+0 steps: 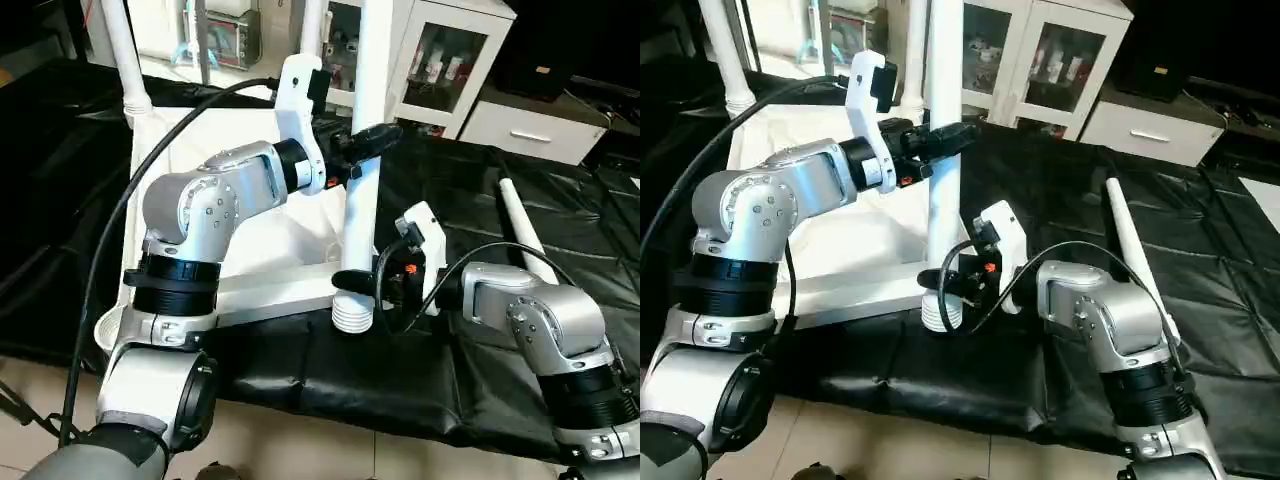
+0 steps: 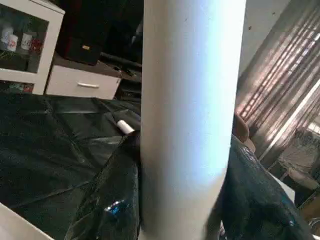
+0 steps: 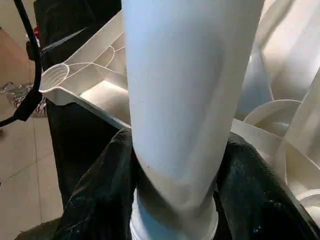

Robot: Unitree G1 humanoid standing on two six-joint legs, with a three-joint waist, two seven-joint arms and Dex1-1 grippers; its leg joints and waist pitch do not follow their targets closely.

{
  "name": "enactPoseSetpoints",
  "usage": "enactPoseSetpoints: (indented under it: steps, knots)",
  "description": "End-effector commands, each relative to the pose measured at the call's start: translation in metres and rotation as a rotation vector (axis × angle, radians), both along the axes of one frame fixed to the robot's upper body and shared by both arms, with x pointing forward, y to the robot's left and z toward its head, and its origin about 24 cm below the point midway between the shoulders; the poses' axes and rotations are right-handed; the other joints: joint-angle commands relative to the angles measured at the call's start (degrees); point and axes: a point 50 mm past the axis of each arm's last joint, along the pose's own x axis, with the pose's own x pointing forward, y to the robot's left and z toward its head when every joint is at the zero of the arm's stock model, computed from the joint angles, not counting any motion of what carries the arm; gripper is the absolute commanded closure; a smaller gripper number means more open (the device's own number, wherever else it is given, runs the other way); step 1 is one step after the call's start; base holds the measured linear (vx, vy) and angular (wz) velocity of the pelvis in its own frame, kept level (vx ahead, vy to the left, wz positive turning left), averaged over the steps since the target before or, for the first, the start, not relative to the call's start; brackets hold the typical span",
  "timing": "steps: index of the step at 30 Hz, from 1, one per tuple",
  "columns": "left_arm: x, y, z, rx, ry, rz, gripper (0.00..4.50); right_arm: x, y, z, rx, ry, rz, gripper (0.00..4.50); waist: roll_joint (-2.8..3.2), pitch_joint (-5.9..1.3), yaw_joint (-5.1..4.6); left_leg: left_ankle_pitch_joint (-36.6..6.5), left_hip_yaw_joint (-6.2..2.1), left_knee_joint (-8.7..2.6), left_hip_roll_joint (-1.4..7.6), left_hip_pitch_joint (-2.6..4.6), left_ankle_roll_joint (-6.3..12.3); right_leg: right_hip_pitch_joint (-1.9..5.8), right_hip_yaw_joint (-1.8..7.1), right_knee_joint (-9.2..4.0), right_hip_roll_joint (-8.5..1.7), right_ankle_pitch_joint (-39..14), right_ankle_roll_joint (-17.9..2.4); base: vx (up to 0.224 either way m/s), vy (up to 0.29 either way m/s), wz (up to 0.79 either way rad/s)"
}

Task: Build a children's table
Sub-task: Insert table leg to table base

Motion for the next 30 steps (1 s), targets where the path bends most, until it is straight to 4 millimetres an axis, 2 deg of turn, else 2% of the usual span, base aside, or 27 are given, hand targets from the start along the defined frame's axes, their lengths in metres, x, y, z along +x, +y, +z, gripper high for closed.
enactPoseSetpoints:
  steps: [1,11,12,18,23,28,30]
  knots:
    - [-0.0041,-0.0080,0.0105,0.000,-0.046,-0.039,2.78,0.0038,-0.0012,0.0030,-0.011,-0.019,-0.008,2.61,0.23,-4.04,0.10,-8.0,0.30,-4.26,0.08,-0.01,-2.27,3.98,2.29,-4.13,-2.62,-17.7,-3.4,0.000,0.000,0.00]
    - [-0.0043,-0.0079,0.0131,-0.004,-0.051,-0.042,2.78,0.0059,-0.0005,0.0065,0.009,-0.087,-0.007,2.64,0.23,-4.02,0.04,-8.3,0.26,-4.33,0.15,-0.02,-2.38,4.01,2.31,-4.08,-2.66,-17.6,-3.6,0.000,0.000,0.00]
    - [-0.0044,-0.0080,0.0131,-0.003,-0.053,-0.044,2.78,0.0068,-0.0004,0.0072,0.015,-0.092,-0.011,2.08,0.22,-3.99,0.05,-8.6,0.27,-4.33,0.11,0.01,-2.36,3.95,2.28,-4.18,-2.65,-18.3,-3.4,0.000,0.000,0.00]
    - [-0.0077,-0.0096,0.0128,0.006,-0.074,-0.078,2.78,0.0071,0.0009,0.0073,0.005,-0.087,-0.010,1.67,0.30,-4.05,0.05,-8.0,0.27,-4.36,0.19,0.09,-2.28,3.94,2.34,-3.92,-2.57,-16.5,-4.2,0.000,0.000,0.00]
    - [-0.0119,-0.0125,0.0124,0.015,-0.085,-0.112,2.78,0.0078,0.0023,0.0055,-0.006,-0.080,-0.001,1.67,0.28,-4.00,0.00,-7.7,0.33,-4.38,0.14,-0.04,-2.37,4.07,2.39,-3.84,-2.62,-15.6,-4.8,0.000,0.000,0.00]
    - [-0.0113,-0.0118,0.0120,0.024,-0.091,-0.112,2.78,0.0070,0.0029,0.0055,-0.006,-0.078,0.012,1.67,0.14,-3.94,-0.09,-9.0,0.31,-4.37,0.10,0.00,-2.27,4.02,2.33,-4.20,-2.62,-18.6,-3.6,0.000,0.000,0.00]
    - [-0.0105,-0.0106,0.0116,0.029,-0.093,-0.109,2.78,0.0064,0.0029,0.0053,-0.004,-0.074,0.019,2.01,0.24,-3.97,-0.08,-8.4,0.26,-4.38,0.17,0.03,-2.35,3.94,2.34,-4.08,-2.58,-17.8,-3.6,0.000,0.000,0.00]
